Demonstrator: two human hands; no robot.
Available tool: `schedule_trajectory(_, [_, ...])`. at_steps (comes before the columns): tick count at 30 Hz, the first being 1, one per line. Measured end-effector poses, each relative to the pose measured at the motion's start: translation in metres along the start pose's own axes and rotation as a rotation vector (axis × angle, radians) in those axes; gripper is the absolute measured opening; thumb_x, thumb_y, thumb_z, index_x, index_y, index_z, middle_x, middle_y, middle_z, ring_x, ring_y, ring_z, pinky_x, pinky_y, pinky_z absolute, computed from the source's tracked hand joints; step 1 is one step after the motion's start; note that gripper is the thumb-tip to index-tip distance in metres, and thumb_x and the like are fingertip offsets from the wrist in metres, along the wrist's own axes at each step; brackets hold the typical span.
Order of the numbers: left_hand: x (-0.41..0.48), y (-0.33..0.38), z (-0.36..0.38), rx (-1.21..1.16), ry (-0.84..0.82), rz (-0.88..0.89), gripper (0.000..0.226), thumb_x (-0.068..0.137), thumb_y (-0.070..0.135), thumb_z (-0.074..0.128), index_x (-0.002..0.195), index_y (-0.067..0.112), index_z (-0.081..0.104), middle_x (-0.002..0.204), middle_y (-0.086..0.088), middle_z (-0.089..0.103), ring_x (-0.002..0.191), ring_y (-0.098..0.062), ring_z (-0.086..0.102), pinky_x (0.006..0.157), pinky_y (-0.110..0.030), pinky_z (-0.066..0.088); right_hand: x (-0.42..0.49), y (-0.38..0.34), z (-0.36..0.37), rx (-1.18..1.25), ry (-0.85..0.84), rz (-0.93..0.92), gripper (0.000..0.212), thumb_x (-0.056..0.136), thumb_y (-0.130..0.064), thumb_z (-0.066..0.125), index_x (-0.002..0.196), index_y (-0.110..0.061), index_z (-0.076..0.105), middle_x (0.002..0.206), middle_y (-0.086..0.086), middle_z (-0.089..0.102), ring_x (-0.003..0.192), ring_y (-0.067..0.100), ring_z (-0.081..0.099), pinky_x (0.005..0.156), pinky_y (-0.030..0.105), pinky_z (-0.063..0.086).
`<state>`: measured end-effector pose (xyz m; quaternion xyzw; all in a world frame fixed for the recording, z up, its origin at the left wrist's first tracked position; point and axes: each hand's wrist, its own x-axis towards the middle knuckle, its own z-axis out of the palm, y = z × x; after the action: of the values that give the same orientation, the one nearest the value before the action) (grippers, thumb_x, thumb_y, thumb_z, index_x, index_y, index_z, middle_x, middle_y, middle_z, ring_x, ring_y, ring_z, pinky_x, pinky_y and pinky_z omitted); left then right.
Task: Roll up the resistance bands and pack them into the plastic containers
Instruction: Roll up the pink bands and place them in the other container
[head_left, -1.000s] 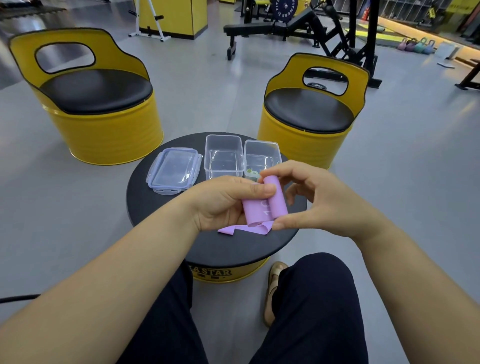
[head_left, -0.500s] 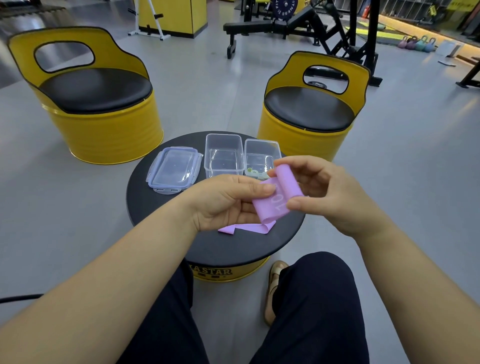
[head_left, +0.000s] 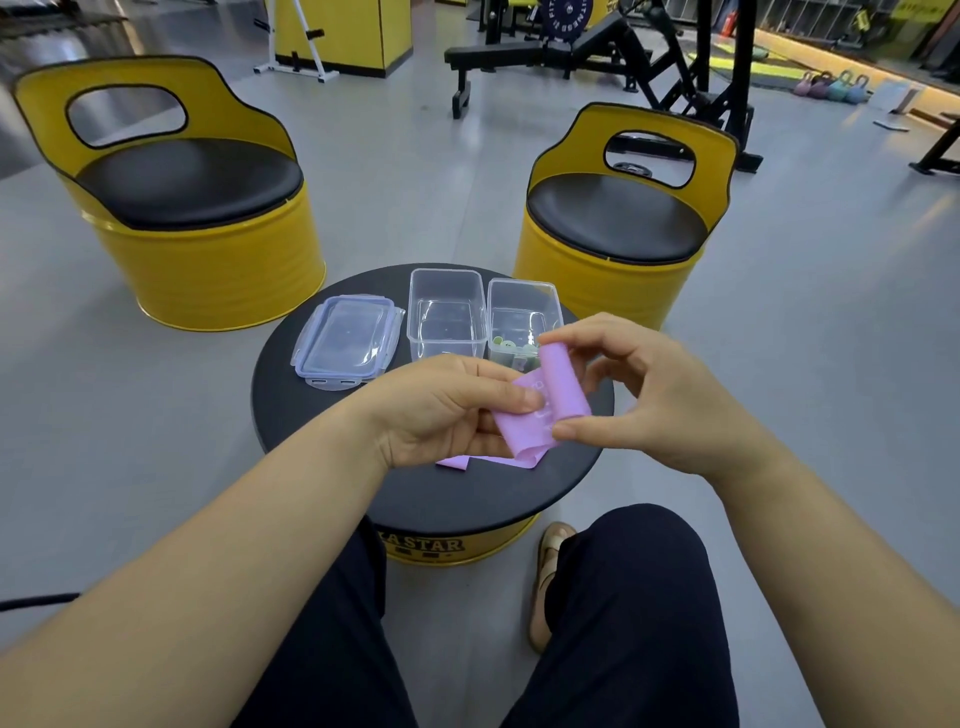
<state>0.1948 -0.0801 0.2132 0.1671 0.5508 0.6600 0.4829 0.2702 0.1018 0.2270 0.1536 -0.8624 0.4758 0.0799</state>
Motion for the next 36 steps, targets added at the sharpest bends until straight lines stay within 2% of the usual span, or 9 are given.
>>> schedule_trajectory(5, [0.002, 0.003, -0.001, 0.018, -0.01, -0.002, 0.017, 0.073, 0.005, 0.065, 0.088, 0.0, 0.069, 0.085, -0.012, 0.069, 0.073, -0.019, 0.066, 0.062, -0.026, 0.055, -0.003, 0.004, 0.001, 0.249, 0.029, 0.068, 0.051, 0.054, -0.047, 0.083, 0.102, -0.04, 0.068, 0.101, 0.015, 0.062, 0.089, 0.035, 0.056, 0.083, 0.038, 0.051])
schedule_trajectory(8, [0.001, 0.004, -0.005, 0.007, 0.0, -0.017, 0.028, 0.073, 0.009, 0.061, 0.098, -0.005, 0.065, 0.092, -0.016, 0.067, 0.077, -0.022, 0.067, 0.066, -0.028, 0.056, -0.004, 0.003, -0.003, 0.226, -0.039, 0.089, 0.053, 0.055, -0.032, 0.085, 0.105, -0.039, 0.067, 0.096, 0.021, 0.059, 0.08, 0.024, 0.056, 0.08, 0.026, 0.051])
schedule_trajectory(11, [-0.001, 0.005, -0.004, 0.024, -0.014, -0.017, 0.022, 0.075, 0.002, 0.066, 0.095, -0.007, 0.065, 0.088, -0.016, 0.068, 0.073, -0.022, 0.067, 0.061, -0.028, 0.055, -0.004, 0.0, -0.008, 0.175, -0.115, 0.116, 0.057, 0.058, -0.02, 0.084, 0.11, -0.029, 0.062, 0.099, 0.026, 0.059, 0.08, 0.015, 0.057, 0.08, 0.02, 0.051])
schedule_trajectory(14, [-0.003, 0.004, -0.001, 0.019, -0.024, -0.015, 0.02, 0.072, 0.005, 0.06, 0.086, -0.007, 0.066, 0.082, -0.016, 0.068, 0.067, -0.022, 0.067, 0.057, -0.026, 0.054, -0.002, -0.002, -0.012, 0.16, -0.146, 0.131, 0.055, 0.055, -0.031, 0.081, 0.107, -0.028, 0.062, 0.104, 0.013, 0.063, 0.089, 0.023, 0.06, 0.082, 0.025, 0.052])
schedule_trajectory(17, [-0.003, 0.002, 0.0, 0.001, -0.011, -0.014, 0.019, 0.072, 0.008, 0.059, 0.084, -0.004, 0.067, 0.083, -0.014, 0.068, 0.067, -0.02, 0.068, 0.057, -0.025, 0.054, -0.001, -0.003, -0.013, 0.03, -0.147, 0.117, 0.052, 0.056, -0.039, 0.079, 0.105, -0.032, 0.062, 0.105, -0.012, 0.064, 0.095, 0.01, 0.059, 0.08, 0.024, 0.052])
schedule_trajectory(19, [-0.001, 0.001, 0.0, 0.0, 0.014, -0.018, 0.023, 0.072, 0.01, 0.06, 0.088, -0.004, 0.065, 0.086, -0.014, 0.068, 0.069, -0.02, 0.068, 0.057, -0.025, 0.055, 0.0, -0.002, -0.012, -0.044, -0.136, 0.1, 0.051, 0.057, -0.039, 0.08, 0.104, -0.036, 0.061, 0.104, -0.019, 0.063, 0.099, 0.008, 0.058, 0.08, 0.023, 0.052])
schedule_trajectory(26, [0.0, 0.0, 0.003, -0.004, 0.029, -0.011, 0.032, 0.076, 0.015, 0.07, 0.103, 0.001, 0.063, 0.095, -0.013, 0.067, 0.076, -0.018, 0.068, 0.06, -0.027, 0.055, 0.001, 0.0, -0.011, -0.142, -0.145, 0.059, 0.053, 0.061, -0.03, 0.081, 0.11, -0.032, 0.06, 0.101, -0.003, 0.063, 0.088, 0.013, 0.057, 0.077, 0.023, 0.051])
schedule_trajectory(31, [0.002, -0.003, 0.008, 0.065, 0.04, -0.045, 0.015, 0.071, 0.017, 0.075, 0.079, 0.009, 0.065, 0.077, -0.006, 0.067, 0.063, -0.013, 0.065, 0.054, -0.023, 0.053, 0.002, -0.001, -0.008, -0.156, -0.182, 0.028, 0.051, 0.063, -0.031, 0.08, 0.11, -0.028, 0.061, 0.097, -0.01, 0.061, 0.079, 0.015, 0.057, 0.074, 0.027, 0.052])
schedule_trajectory(36, [0.003, 0.0, 0.011, 0.095, 0.05, -0.046, 0.021, 0.066, 0.018, 0.066, 0.084, 0.005, 0.066, 0.077, -0.007, 0.067, 0.062, -0.013, 0.065, 0.054, -0.023, 0.054, -0.001, -0.001, -0.009, -0.14, -0.188, 0.04, 0.054, 0.065, -0.034, 0.078, 0.115, -0.029, 0.06, 0.102, -0.014, 0.061, 0.082, 0.015, 0.057, 0.076, 0.027, 0.052])
